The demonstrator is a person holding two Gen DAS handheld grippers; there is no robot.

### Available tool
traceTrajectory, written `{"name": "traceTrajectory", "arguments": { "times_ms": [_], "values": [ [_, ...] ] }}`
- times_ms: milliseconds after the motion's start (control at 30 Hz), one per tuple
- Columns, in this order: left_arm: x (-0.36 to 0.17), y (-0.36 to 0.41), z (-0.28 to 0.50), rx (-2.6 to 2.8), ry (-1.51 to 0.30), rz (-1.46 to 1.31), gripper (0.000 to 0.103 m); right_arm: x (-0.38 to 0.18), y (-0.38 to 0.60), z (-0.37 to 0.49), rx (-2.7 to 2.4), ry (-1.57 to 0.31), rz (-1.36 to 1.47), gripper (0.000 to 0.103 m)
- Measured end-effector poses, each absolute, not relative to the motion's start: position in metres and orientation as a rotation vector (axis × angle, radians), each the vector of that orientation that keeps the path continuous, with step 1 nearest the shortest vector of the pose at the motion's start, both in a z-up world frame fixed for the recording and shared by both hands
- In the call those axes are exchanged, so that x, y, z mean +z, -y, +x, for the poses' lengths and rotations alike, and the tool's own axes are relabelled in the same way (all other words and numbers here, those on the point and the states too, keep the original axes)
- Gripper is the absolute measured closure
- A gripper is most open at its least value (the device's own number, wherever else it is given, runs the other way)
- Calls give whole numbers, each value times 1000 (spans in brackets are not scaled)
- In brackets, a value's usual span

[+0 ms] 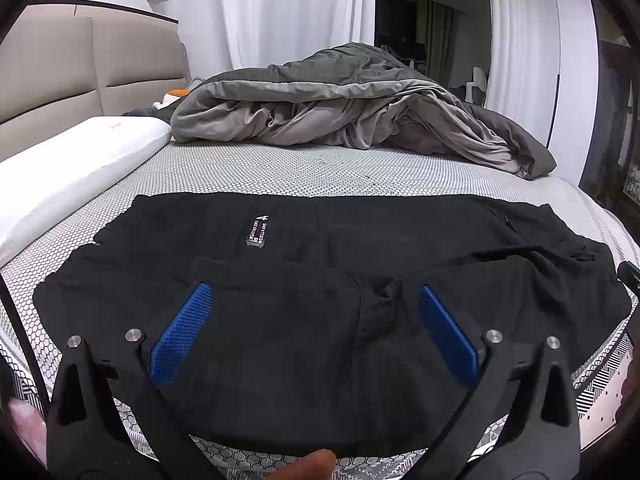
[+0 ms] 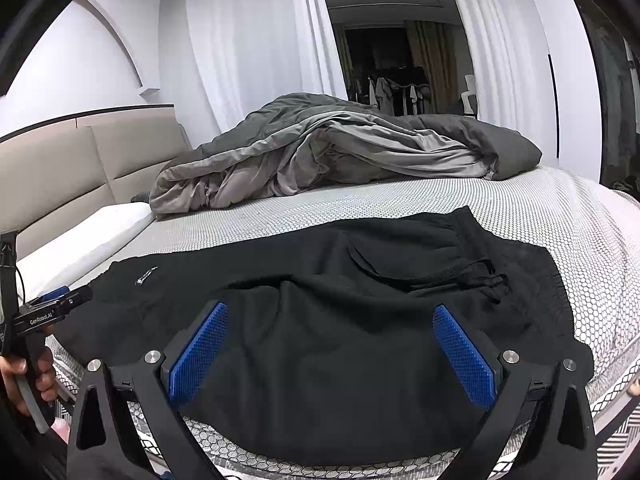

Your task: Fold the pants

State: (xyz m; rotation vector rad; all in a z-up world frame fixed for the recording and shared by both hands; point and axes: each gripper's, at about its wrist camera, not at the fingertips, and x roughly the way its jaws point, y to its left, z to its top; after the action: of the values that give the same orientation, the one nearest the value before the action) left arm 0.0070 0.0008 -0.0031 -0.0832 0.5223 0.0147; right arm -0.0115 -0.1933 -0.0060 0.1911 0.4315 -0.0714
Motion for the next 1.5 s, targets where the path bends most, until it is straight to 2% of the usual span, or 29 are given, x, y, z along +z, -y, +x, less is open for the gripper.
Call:
{"name": "traceTrajectory", "arguments": {
  "times_ms": [1500],
  "values": [
    [-7,1,4,12,-525,-80,1,-7,191,-10,-68,-441,187,0]
  ]
}}
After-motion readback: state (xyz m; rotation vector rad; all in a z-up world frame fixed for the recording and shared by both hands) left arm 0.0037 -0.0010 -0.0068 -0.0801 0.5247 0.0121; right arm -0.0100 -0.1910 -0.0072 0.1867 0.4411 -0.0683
